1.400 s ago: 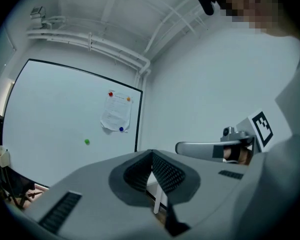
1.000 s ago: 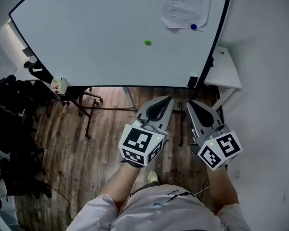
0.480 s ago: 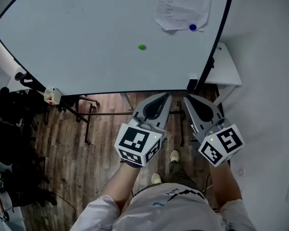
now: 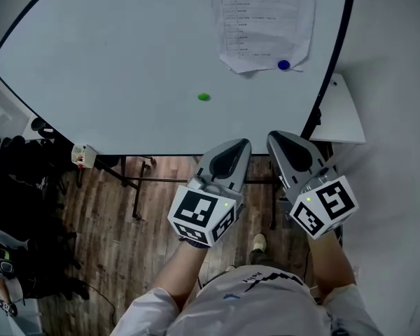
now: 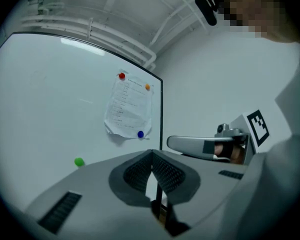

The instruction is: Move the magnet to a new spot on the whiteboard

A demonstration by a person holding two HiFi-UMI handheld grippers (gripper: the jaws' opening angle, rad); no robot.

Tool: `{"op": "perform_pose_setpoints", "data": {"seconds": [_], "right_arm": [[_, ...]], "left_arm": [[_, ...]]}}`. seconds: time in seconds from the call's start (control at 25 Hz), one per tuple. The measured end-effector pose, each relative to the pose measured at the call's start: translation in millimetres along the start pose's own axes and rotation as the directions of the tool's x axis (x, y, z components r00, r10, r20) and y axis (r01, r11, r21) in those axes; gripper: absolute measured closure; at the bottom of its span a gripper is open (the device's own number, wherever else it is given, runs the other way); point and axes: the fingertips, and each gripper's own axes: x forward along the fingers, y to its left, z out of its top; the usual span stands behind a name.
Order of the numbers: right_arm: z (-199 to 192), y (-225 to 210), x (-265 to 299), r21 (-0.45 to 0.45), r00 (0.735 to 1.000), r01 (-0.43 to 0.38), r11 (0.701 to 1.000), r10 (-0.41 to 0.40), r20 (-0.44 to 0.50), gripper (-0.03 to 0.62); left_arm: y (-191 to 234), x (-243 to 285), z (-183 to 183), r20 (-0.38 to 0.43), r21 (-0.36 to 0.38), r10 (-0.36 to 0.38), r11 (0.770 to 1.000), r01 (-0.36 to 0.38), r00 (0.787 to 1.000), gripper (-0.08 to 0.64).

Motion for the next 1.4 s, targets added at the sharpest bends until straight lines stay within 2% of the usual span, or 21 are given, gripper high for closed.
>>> {"op": "perform_pose_setpoints", "data": {"seconds": [0.12, 0.28, 0.52, 0.64, 0.8, 1.12, 1.28, 1.4], "right_arm": [[3.2, -20.6, 11.5, -0.006, 0.999, -0.038, 0.999, 0.038, 0.008, 0.577], [5.5, -48.8, 25.3, -0.035, 0.999, -0.049, 0.998, 0.049, 0.008, 0.577], [8.3, -79.7, 41.4, 0.016, 0.997, -0.067, 0.998, 0.067, 0.050, 0.577], [7.0, -91.2, 49.6, -0.028, 0.999, -0.023, 0.999, 0.024, 0.045, 0.575], [8.3, -109.6, 57.6, -0.124, 0.996, 0.083, 0.989, -0.078, 0.042, 0.574], [6.3, -126.6, 70.8, -0.137, 0.987, 0.162, 0.977, -0.160, 0.024, 0.535], [7.3, -137.0, 77.2, -0.186, 0.973, 0.229, 0.955, -0.230, 0.016, 0.529], [9.4, -146.9, 82.8, -0.256, 0.954, 0.293, 0.921, -0.300, 0.013, 0.505]], "left_arm": [[8.0, 23.2, 0.9, 0.005, 0.000, 0.038, 0.999, -0.038, 0.999, 0.551], [17.5, 48.9, 2.9, 0.001, -0.005, 0.081, 0.997, -0.081, 0.997, 0.551], [25.0, 71.5, 3.7, 0.006, 0.007, 0.115, 0.993, -0.115, 0.993, 0.551], [30.4, 77.9, 5.3, 0.011, 0.006, 0.113, 0.994, -0.113, 0.994, 0.551], [36.9, 82.6, 1.9, 0.012, -0.003, 0.095, 0.995, -0.095, 0.995, 0.551], [43.4, 93.5, 11.5, 0.035, 0.012, 0.056, 0.998, -0.056, 0.998, 0.551], [48.9, 94.0, 14.4, 0.044, 0.020, 0.042, 0.999, -0.043, 0.998, 0.551], [54.7, 94.7, 10.8, 0.037, 0.012, 0.037, 0.999, -0.038, 0.999, 0.551]]}}
